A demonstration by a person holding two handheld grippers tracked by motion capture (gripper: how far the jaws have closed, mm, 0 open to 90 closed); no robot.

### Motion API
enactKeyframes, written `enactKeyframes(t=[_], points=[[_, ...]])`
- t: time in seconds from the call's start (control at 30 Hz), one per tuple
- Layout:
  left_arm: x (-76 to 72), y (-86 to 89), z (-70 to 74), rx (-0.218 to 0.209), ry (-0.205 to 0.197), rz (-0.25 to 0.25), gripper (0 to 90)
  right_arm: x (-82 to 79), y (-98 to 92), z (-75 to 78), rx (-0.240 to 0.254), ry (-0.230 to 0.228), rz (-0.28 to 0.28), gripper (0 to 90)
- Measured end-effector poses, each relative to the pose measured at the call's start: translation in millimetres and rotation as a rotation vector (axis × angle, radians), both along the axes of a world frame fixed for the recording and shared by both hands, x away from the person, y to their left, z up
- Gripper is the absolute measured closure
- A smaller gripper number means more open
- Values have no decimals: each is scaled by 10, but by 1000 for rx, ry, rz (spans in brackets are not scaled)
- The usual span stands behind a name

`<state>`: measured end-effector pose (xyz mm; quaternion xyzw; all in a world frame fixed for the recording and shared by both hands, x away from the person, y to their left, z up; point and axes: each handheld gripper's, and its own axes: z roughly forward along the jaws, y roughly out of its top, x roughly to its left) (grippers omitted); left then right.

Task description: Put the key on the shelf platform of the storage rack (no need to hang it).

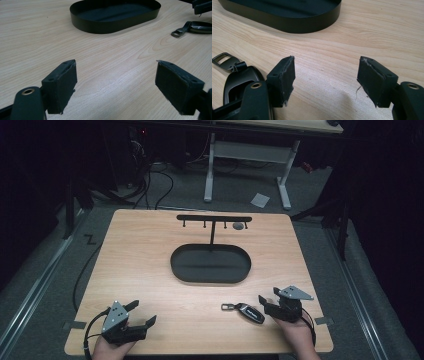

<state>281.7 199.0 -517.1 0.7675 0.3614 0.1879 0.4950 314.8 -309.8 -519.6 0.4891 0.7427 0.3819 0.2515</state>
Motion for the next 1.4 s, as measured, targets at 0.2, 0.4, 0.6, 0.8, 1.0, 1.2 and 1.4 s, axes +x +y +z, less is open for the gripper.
enactKeyframes(t=[0.2, 0.4, 0.6, 0.8, 1.0, 1.2, 1.4], points=[[13, -12, 0, -2, -1, -2, 184, -21, -6, -1, -3, -5, -5, 306], [15, -19, -4, 0, 5, -9, 184, -21, -3, -11, -14, -4, 3, 300], [15, -37, -13, 5, 7, -13, 184, -10, 3, -25, -29, 9, 14, 281], [9, -36, -11, 3, 9, -16, 184, 35, 25, 35, -62, 55, 29, 260], [14, -26, -18, 4, 12, -24, 184, 72, 3, 99, -77, 101, 29, 254], [11, -35, -18, 0, 15, -27, 184, 70, 9, 168, -126, 145, 49, 246], [7, -48, -20, 0, 19, -34, 184, 104, -3, 214, -153, 191, 52, 245]])
